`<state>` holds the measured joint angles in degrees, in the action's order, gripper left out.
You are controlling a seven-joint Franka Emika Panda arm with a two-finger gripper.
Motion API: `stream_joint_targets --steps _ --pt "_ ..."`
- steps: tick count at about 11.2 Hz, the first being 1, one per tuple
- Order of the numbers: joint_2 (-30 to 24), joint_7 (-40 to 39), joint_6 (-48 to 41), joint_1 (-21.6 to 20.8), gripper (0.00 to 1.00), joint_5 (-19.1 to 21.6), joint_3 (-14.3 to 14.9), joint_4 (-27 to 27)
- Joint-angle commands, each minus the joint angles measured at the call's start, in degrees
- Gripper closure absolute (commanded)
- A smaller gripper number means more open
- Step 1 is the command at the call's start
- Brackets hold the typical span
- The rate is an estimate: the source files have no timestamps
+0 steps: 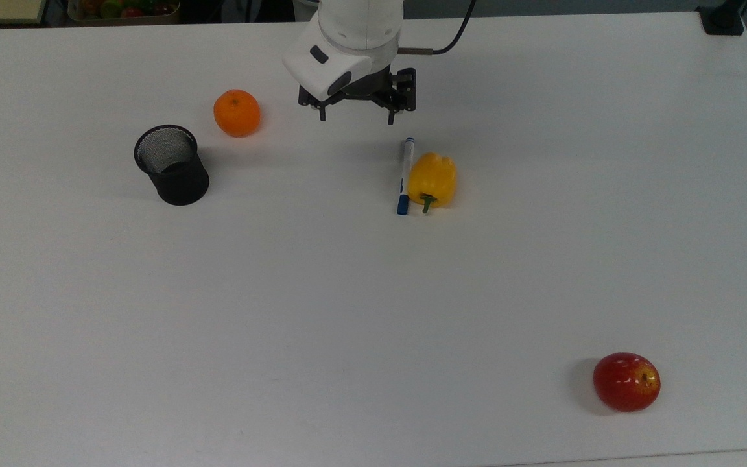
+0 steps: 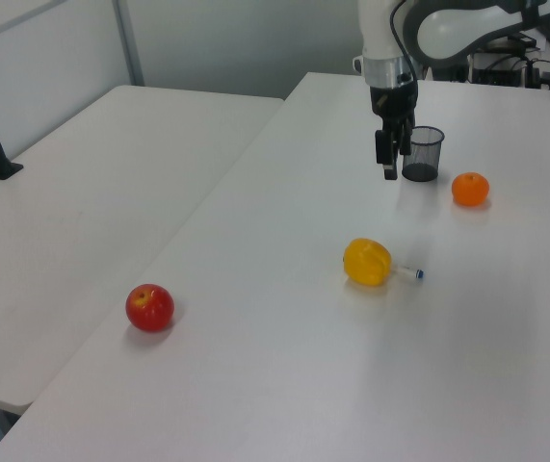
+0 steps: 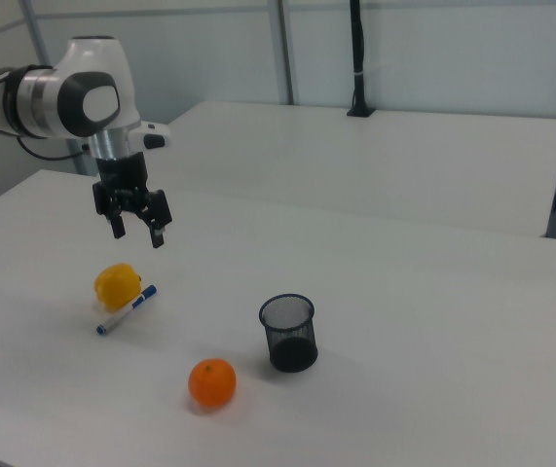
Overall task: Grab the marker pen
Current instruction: 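Open the gripper to release the marker beside the pepper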
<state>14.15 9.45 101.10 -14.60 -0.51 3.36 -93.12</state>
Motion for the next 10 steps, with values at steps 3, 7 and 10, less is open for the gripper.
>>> stream_joint_targets --steps 3,7,10 --pt "-7.89 -2.14 -1.07 2.55 0.0 -2.91 0.69 -0.04" --pt "-13.35 -9.26 -6.95 6.15 0.0 -2.92 0.77 -0.04" --pt "-13.8 -11.03 -7.32 7.3 0.0 -2.74 0.95 0.05"
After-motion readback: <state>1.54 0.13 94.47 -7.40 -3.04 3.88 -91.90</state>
